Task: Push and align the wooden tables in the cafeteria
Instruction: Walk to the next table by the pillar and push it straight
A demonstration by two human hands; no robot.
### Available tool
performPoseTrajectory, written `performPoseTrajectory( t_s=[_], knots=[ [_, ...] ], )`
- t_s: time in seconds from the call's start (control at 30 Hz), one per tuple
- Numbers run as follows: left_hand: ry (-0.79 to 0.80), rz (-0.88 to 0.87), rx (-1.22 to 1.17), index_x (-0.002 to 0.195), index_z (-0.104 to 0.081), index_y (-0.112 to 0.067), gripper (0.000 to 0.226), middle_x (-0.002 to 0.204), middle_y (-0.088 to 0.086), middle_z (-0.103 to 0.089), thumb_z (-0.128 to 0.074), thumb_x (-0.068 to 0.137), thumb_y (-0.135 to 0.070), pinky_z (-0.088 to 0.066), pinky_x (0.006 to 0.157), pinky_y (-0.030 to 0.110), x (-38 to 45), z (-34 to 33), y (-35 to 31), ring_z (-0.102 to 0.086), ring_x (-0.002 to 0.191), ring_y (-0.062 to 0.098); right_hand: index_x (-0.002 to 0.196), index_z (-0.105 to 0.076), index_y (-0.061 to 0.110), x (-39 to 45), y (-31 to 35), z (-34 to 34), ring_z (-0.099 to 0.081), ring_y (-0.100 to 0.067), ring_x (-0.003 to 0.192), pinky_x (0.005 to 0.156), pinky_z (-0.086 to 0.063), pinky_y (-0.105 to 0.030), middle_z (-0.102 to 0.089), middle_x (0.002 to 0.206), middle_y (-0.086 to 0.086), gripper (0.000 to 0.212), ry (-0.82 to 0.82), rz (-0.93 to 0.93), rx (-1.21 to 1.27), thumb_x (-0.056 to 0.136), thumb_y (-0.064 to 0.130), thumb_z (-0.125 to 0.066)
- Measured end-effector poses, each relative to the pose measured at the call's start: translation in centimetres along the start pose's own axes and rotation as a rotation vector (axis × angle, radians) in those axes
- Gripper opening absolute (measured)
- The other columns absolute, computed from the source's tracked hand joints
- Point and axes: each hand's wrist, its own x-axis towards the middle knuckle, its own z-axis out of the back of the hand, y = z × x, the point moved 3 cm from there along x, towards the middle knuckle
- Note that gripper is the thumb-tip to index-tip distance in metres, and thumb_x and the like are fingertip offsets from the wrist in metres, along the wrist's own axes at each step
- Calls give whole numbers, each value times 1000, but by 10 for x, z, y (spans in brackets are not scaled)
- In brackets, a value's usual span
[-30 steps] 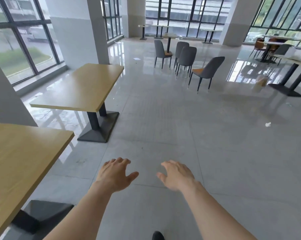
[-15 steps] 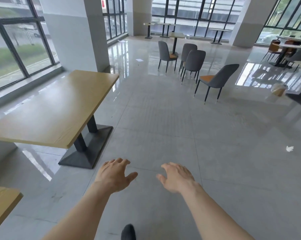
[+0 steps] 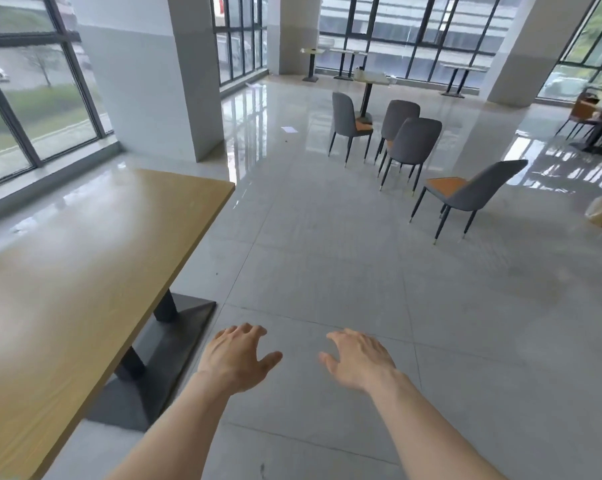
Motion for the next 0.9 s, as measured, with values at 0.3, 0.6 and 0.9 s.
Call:
performPoseTrajectory(
  t_s=[0.3,0.6,0.9],
  knots=[
    [-4,32,11,149,-43,-35,73,153,-8,-49,-41,91,-78,-30,119,42,219,29,14,-43,142,19,149,-47,22,219,-39,71,-45,-27,142,116,-36,-38,-49,153,-5,60,20,31,13,100,56,-47],
    [-31,155,-54,150,-44,-32,72,152,-6,-50,-42,93,-75,-30,119,41,463,119,28,-44,140,19,150,-46,20,489,-59,202,-46,-26,142,116,-34,-37,-49,154,-4,63,41,139,-22,99,56,-48],
    [-51,277,-107,150,-44,-33,71,153,-7,-49,-42,93,-74,-30,119,40,671,158,104,-43,141,18,150,-46,20,724,-24,265,-45,-27,142,117,-33,-37,-49,154,-3,63,86,211,-94,99,57,-49]
  ],
)
